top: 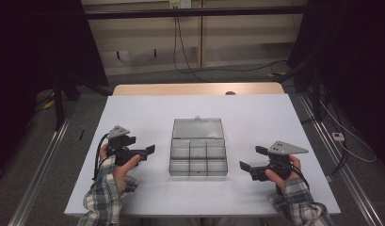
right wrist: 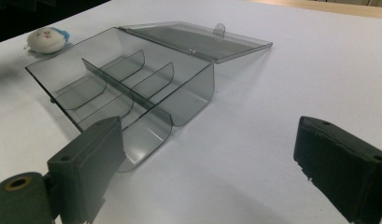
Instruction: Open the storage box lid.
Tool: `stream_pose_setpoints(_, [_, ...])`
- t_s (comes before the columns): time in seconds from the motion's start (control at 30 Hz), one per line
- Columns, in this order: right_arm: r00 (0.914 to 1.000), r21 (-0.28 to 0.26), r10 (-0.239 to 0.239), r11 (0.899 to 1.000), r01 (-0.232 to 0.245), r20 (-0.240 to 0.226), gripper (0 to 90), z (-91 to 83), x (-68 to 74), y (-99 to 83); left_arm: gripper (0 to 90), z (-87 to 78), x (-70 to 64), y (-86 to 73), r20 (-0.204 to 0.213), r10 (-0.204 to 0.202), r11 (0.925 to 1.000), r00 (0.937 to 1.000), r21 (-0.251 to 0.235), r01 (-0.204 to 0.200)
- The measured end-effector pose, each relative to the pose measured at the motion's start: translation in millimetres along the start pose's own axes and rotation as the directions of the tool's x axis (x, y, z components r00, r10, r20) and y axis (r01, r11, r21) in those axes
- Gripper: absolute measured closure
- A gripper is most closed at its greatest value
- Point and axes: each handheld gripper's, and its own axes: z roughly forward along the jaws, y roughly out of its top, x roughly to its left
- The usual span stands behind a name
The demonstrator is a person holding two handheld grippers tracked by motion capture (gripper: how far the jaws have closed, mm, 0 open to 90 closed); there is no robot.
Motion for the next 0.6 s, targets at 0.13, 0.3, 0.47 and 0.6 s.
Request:
stream_pose_setpoints(0.13, [0.9997, 0.004, -0.024, 1.000, 0.024, 0.003, 6.6, -0.5, 1.3, -1.0, 7.7, -3.2, 2.9, -3.5, 0.004, 0.008, 0.9999, 1.0000, 0.008, -0.008])
stream_pose_setpoints(0.3, [0.9988, 0.023, -0.048, 0.999, 0.048, 0.004, 5.8, 0.1, 1.3, -3.9, 6.1, -5.1, 7.8, -8.0, 0.001, 0.010, 0.9999, 1.0000, 0.012, -0.010])
stream_pose_setpoints(0.47, [0.9988, 0.025, -0.049, 0.998, 0.049, -0.002, 5.0, -1.3, 0.1, -5.4, 5.6, -8.7, 12.8, -14.6, -0.010, 0.043, 0.9983, 0.9990, 0.040, -0.042])
stream_pose_setpoints(0.6, [0.9989, 0.027, -0.047, 0.999, 0.047, 0.001, 5.1, -1.4, -0.6, -5.6, 5.7, -8.9, 18.0, -19.3, -0.015, 0.047, 0.9972, 0.9988, 0.058, -0.046])
